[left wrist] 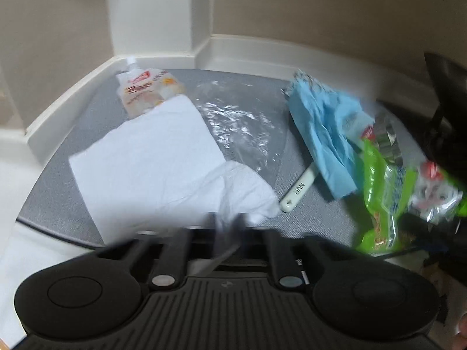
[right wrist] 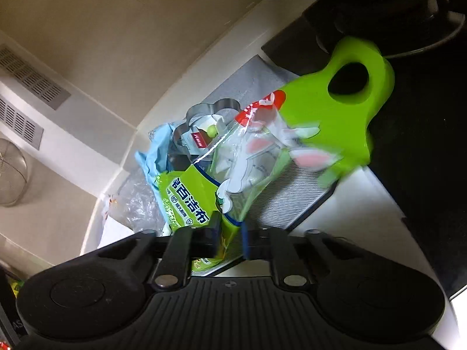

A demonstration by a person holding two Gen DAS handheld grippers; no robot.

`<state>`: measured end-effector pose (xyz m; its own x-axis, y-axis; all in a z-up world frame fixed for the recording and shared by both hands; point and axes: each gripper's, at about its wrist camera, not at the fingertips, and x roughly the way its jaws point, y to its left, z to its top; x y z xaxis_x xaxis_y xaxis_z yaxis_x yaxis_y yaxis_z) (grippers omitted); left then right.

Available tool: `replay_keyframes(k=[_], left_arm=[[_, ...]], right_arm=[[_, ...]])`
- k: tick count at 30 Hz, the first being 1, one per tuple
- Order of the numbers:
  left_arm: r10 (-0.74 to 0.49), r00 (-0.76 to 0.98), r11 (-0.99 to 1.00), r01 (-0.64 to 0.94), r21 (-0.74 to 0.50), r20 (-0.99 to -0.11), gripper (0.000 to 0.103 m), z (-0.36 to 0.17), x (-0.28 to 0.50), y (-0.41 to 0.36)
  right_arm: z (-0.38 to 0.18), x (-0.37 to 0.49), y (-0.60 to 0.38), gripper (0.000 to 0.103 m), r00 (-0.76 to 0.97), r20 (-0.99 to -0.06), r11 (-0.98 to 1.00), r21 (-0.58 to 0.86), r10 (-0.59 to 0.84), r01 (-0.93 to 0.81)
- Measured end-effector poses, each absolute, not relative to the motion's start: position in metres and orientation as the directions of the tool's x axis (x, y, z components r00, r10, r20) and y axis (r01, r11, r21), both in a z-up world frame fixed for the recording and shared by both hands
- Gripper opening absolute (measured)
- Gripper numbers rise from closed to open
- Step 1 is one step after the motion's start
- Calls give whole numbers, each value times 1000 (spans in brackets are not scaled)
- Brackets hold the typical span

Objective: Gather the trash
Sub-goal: 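Grasp the white tissue with the left tool while the right grasps the green snack bag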

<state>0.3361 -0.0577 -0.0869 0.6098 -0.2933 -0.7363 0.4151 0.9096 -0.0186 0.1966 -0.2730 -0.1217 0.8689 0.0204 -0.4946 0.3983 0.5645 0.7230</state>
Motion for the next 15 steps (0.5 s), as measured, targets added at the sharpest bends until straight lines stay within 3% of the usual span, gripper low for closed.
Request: replay_keyframes(k=[2,15], left_arm=[[-303,618,918,394,-48,-726,0,-83,332,-48],[-304,691,940,328,-90,-655,0,-43,253,6]], right_arm=[[-122,191,-273,5,872,-490,586,710,11,391],[-108,158,-257,4,905,-414,694,680,100,235]])
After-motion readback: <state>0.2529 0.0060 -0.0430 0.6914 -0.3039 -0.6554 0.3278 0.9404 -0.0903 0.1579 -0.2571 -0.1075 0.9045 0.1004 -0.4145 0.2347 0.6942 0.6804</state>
